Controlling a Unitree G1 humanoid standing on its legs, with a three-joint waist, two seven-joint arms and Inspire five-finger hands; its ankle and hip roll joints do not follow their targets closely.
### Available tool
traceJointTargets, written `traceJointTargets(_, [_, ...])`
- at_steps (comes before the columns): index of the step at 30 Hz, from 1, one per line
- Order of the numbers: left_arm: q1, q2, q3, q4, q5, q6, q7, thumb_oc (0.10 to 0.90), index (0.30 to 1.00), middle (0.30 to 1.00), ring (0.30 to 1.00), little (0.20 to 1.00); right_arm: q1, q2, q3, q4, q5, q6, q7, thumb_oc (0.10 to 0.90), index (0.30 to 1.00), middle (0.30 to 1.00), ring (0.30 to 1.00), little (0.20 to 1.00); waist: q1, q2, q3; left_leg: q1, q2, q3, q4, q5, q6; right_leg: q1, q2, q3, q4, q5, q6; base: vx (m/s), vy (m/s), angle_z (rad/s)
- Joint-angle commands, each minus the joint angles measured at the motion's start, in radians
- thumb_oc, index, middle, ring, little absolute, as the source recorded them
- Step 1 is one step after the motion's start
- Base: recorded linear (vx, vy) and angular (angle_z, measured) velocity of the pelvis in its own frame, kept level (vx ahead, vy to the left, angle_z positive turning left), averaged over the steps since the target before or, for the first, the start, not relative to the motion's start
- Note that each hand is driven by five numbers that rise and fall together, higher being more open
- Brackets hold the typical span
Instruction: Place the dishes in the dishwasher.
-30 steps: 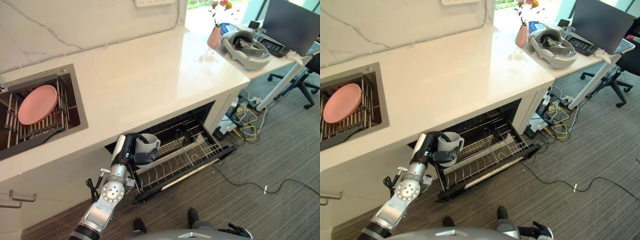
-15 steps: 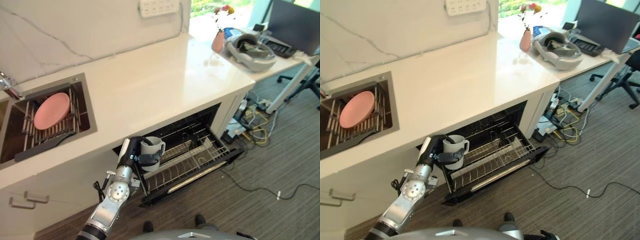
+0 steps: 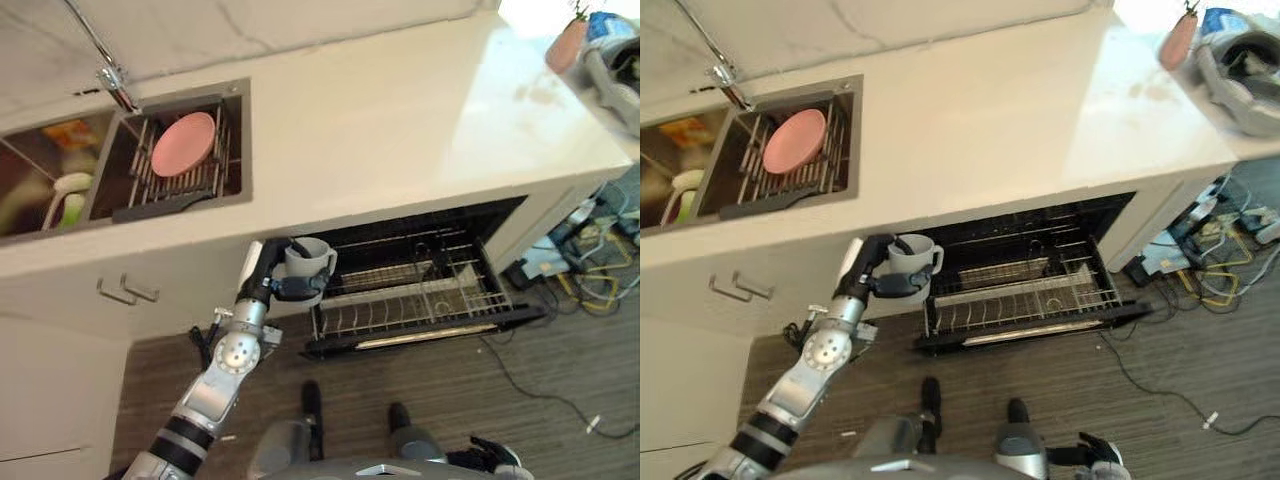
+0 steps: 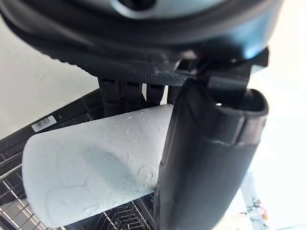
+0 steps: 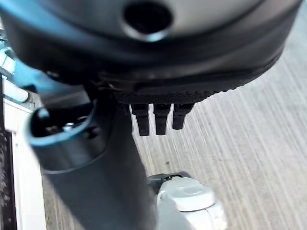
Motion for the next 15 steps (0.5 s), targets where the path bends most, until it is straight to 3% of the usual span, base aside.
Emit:
traceJointTargets(1, [-0.105, -0.033, 0.114, -0.158, -0.009, -0.143, 0.055, 0.4, 0.3, 0.3, 0.3, 0.3, 0.029, -0.03, 0.025, 0.055, 0.001, -0.002, -0.03, 0.8, 0.9, 0.9, 0.9, 0.9, -0.014, 0.004, -0.071, 0.068, 0.03, -0.182, -0.052, -0.077, -0.054, -0.011, 0.052, 0.05, -0.033, -0.015, 0.083, 0.05, 0.176, -0.4])
traceJointTargets(2, [-0.105, -0.033, 0.114, -0.158, -0.009, -0.143, 0.055, 0.4, 0.3, 0.3, 0.3, 0.3, 0.029, -0.03, 0.025, 0.055, 0.001, -0.002, -0.03, 0.8, 0.9, 0.9, 0.9, 0.9, -0.015, 0.005, -0.071, 0.072, 0.032, -0.182, -0.06, -0.074, -0.055, -0.01, 0.053, 0.049, -0.033, -0.015, 0.082, 0.04, 0.316, -0.45])
traceJointTargets(3, [-0.134, -0.032, 0.094, -0.158, -0.011, -0.145, 0.056, 0.4, 0.3, 0.3, 0.3, 0.3, 0.029, -0.036, 0.03, 0.052, 0.0, -0.004, -0.036, 0.8, 0.9, 0.9, 0.9, 0.9, -0.015, 0.004, -0.071, 0.053, 0.076, -0.246, -0.099, -0.049, -0.073, -0.027, 0.028, 0.08, -0.033, -0.014, 0.102, 0.08, 0.311, -0.27])
traceJointTargets(6, [-0.167, -0.024, 0.069, -0.148, -0.012, -0.142, 0.049, 0.4, 0.3, 0.3, 0.3, 0.3, 0.026, -0.038, 0.038, 0.057, 0.001, -0.001, -0.038, 0.8, 0.9, 0.9, 0.9, 0.9, -0.016, 0.008, -0.072, 0.04, 0.078, -0.258, -0.133, -0.046, -0.07, -0.051, 0.01, 0.104, -0.033, -0.014, 0.116, 0.0, 0.278, -0.16])
traceJointTargets(7, [-0.17, -0.027, 0.065, -0.133, -0.023, -0.141, 0.043, 0.4, 0.3, 0.3, 0.3, 0.3, 0.019, -0.033, 0.034, 0.061, 0.008, 0.002, -0.039, 0.8, 0.9, 0.9, 0.9, 0.9, -0.02, 0.013, -0.08, 0.045, 0.069, -0.239, -0.164, -0.053, -0.061, -0.071, -0.005, 0.128, -0.033, -0.008, 0.131, 0.03, 0.596, -0.37])
traceJointTargets(9, [-0.174, 0.006, 0.063, -0.139, -0.02, -0.144, 0.025, 0.4, 0.3, 0.3, 0.3, 0.3, -0.007, 0.001, 0.03, 0.064, 0.021, 0.007, -0.05, 0.8, 0.9, 0.9, 0.9, 0.9, -0.029, -0.005, -0.081, 0.053, 0.018, -0.163, -0.178, -0.085, -0.022, -0.131, -0.058, 0.168, -0.033, 0.042, 0.179, 0.02, 0.582, -0.71])
traceJointTargets(11, [-0.169, 0.053, 0.077, -0.147, 0.003, -0.14, 0.016, 0.4, 0.3, 0.3, 0.3, 0.3, -0.03, 0.026, 0.046, 0.053, 0.009, 0.008, -0.046, 0.8, 0.9, 0.9, 0.9, 0.9, -0.021, -0.022, -0.088, 0.064, -0.008, -0.109, -0.194, -0.097, -0.002, -0.17, -0.049, 0.197, -0.033, 0.082, 0.191, -0.01, 0.309, -1.32])
traceJointTargets(13, [-0.172, 0.067, 0.077, -0.153, 0.0, -0.139, 0.011, 0.4, 0.3, 0.3, 0.3, 0.3, -0.053, 0.035, 0.096, 0.037, -0.047, 0.007, -0.048, 0.8, 0.9, 0.9, 0.9, 0.9, -0.003, -0.028, -0.086, 0.06, -0.019, -0.095, -0.196, -0.097, 0.016, -0.19, -0.02, 0.181, -0.003, 0.094, 0.182, -0.08, 0.238, -1.31])
traceJointTargets(14, [-0.17, 0.064, 0.078, -0.155, -0.01, -0.142, 0.008, 0.4, 0.3, 0.3, 0.3, 0.3, -0.059, 0.027, 0.121, 0.028, -0.089, 0.003, -0.054, 0.8, 0.9, 0.9, 0.9, 0.9, 0.012, -0.024, -0.081, 0.056, -0.025, -0.087, -0.196, -0.097, 0.025, -0.178, -0.007, 0.13, 0.069, 0.058, 0.162, -0.13, 0.155, -0.86])
traceJointTargets(15, [-0.17, 0.064, 0.079, -0.156, -0.01, -0.142, 0.008, 0.4, 0.3, 0.3, 0.3, 0.3, -0.059, 0.027, 0.121, 0.027, -0.09, 0.003, -0.054, 0.8, 0.9, 0.9, 0.9, 0.9, 0.012, -0.024, -0.082, 0.053, -0.025, -0.087, -0.196, -0.093, 0.024, -0.184, -0.007, 0.131, 0.072, 0.06, 0.162, -0.13, 0.165, -0.5])
